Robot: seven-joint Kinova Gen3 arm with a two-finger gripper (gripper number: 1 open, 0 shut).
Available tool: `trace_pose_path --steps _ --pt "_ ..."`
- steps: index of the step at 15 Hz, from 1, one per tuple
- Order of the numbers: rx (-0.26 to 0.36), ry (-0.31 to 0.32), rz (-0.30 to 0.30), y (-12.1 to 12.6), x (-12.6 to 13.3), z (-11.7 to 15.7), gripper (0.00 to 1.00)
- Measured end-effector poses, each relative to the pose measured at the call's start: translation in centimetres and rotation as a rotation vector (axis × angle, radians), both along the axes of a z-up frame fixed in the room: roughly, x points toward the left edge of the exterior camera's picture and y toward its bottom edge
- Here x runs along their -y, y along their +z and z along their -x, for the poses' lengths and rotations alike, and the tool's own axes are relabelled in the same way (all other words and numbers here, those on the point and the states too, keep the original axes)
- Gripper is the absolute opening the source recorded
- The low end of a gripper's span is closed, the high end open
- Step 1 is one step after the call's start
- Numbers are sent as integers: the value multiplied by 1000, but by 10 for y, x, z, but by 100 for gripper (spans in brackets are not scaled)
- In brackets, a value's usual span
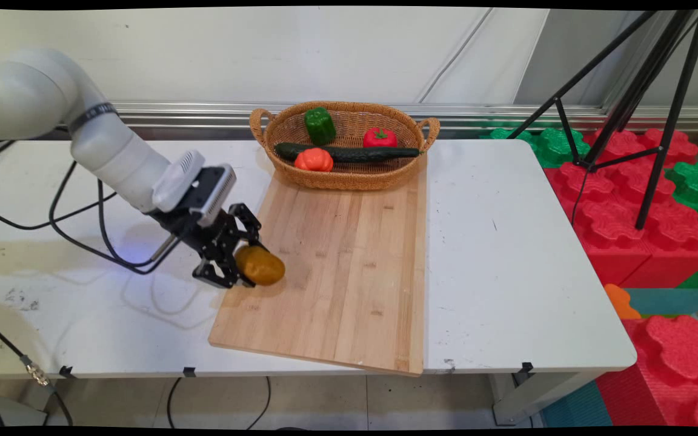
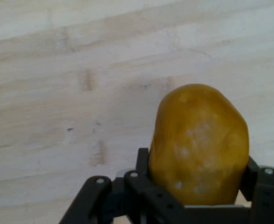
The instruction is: Place the picked object in the vegetable basket
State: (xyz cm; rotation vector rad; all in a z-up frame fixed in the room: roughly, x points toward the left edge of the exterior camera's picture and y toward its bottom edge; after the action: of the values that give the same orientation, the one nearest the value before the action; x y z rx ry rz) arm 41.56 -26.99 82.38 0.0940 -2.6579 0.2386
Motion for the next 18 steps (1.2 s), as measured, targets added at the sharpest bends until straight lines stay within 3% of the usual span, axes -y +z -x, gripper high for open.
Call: trace_pose_path --steps 9,18 --pt "-127 170 34 64 10 -25 0" --pt "-255 393 120 113 60 -47 0"
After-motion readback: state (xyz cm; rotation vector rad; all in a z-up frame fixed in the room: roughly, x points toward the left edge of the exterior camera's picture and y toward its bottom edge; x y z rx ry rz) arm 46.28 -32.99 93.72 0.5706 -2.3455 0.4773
